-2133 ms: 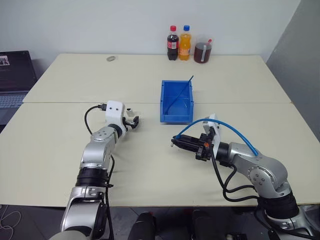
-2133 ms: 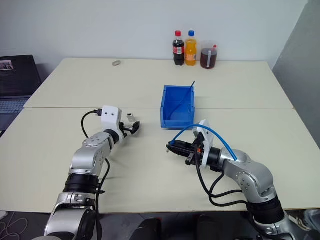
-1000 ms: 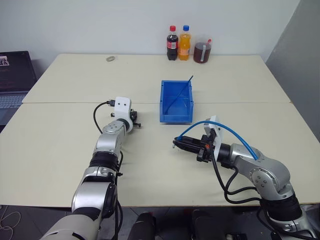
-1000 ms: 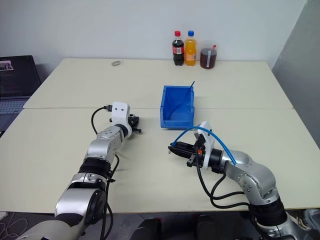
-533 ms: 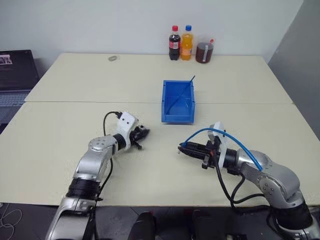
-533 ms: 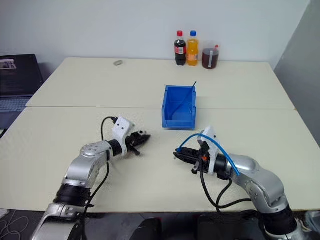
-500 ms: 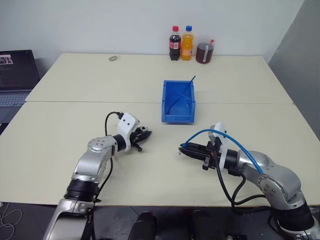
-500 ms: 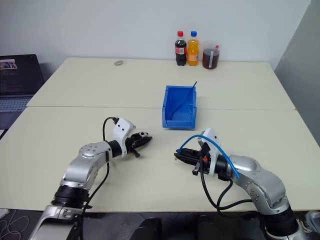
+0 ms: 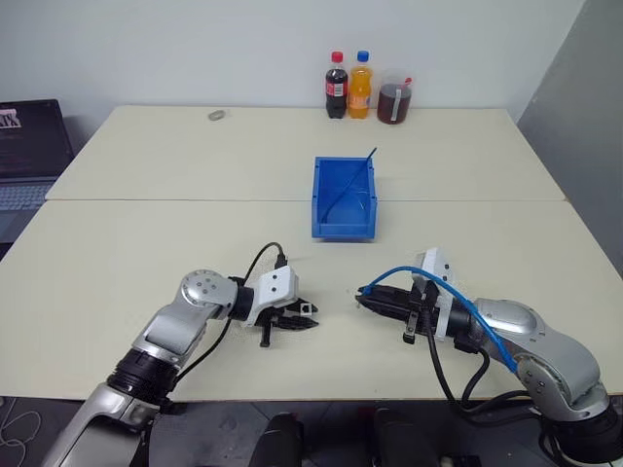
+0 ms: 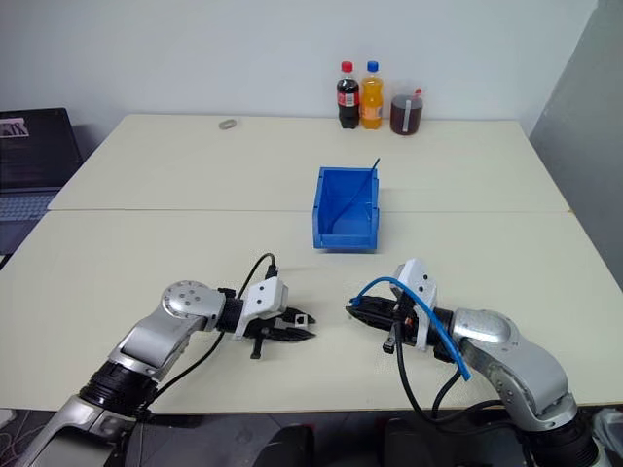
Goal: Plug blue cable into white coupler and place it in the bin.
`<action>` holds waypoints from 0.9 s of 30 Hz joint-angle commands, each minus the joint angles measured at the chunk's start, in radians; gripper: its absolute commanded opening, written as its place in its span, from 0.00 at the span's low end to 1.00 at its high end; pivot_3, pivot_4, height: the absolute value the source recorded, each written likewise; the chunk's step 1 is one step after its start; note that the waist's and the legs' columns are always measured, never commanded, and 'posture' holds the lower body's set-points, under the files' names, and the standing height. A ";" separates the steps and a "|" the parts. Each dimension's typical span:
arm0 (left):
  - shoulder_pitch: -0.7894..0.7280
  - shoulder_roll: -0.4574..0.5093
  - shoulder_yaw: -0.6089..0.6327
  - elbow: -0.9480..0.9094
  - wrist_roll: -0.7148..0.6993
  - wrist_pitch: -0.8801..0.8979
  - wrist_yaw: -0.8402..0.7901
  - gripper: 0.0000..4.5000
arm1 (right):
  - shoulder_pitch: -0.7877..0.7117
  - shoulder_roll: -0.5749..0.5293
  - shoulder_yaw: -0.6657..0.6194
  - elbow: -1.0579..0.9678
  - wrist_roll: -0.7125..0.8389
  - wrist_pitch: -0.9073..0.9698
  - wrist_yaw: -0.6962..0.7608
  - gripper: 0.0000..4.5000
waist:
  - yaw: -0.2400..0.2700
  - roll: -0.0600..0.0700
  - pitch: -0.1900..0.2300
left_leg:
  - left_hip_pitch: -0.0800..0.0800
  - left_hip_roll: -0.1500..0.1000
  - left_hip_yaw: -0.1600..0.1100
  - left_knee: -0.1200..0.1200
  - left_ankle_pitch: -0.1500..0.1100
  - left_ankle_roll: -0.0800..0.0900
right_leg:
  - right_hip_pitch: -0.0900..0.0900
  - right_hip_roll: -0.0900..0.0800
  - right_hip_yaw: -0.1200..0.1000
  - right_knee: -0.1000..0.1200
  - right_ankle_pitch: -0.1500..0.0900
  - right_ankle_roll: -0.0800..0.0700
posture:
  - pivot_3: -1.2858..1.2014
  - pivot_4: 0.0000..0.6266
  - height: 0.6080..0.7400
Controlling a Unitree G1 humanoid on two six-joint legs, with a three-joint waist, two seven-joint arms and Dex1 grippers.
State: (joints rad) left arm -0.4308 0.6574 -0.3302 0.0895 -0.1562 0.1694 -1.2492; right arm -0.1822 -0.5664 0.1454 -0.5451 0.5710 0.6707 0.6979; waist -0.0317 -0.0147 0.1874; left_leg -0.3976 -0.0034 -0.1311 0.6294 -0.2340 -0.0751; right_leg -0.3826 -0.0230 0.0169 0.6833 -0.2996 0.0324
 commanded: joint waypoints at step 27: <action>-0.021 -0.006 -0.023 0.076 0.028 -0.032 -0.125 0.18 | -0.250 0.130 0.269 0.177 -0.221 -0.172 0.134 0.03 | -0.003 0.000 0.000 | 0.002 0.000 0.000 0.000 0.000 0.000 | 0.001 0.000 0.000 0.001 0.000 0.000 | 0.52 0.24 1.00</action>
State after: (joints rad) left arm -0.4646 0.6379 -0.3459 0.1554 -0.1463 0.1248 -1.3672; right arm -0.4143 -0.4435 0.3906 -0.3649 0.3752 0.5288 0.8153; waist -0.0350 -0.0144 0.1872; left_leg -0.3955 -0.0031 -0.1314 0.6293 -0.2339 -0.0749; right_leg -0.3814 -0.0226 0.0168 0.6843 -0.2996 0.0324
